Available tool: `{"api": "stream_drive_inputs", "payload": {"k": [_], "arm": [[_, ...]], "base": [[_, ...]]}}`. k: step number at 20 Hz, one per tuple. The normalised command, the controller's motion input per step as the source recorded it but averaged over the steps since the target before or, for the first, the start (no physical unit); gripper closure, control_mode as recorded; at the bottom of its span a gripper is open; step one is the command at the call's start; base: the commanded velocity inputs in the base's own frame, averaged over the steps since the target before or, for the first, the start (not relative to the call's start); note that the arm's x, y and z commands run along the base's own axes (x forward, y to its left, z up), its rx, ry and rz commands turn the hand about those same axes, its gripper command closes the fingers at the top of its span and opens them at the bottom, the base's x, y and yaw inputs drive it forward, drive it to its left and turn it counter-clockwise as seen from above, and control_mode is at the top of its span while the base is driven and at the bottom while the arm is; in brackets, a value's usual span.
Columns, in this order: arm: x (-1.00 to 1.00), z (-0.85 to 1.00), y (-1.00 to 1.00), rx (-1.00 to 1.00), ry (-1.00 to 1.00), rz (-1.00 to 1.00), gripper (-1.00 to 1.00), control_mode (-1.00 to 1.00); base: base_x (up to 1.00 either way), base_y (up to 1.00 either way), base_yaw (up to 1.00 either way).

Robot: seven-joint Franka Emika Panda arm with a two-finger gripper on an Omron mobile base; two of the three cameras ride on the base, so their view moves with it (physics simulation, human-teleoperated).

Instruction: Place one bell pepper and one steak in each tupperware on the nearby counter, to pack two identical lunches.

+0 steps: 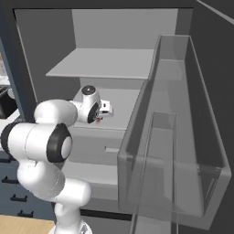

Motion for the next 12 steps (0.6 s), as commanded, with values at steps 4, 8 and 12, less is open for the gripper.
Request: {"api": "stream_drive_inputs", "payload": {"k": [4,8,12], "arm": [[-0.95,0.07,-0.02,0.0,0.0,-0.16,1.0,-1.0],[-0.86,0.54,0.0,0.0,0.0,-0.09,1.0,-1.0],[-0.78,0.84,-0.04,0.0,0.0,-0.04,1.0,-1.0]], "base": [[0.0,0.0,0.0],[0.0,0.0,0.0],[0.0,0.0,0.0]]}}
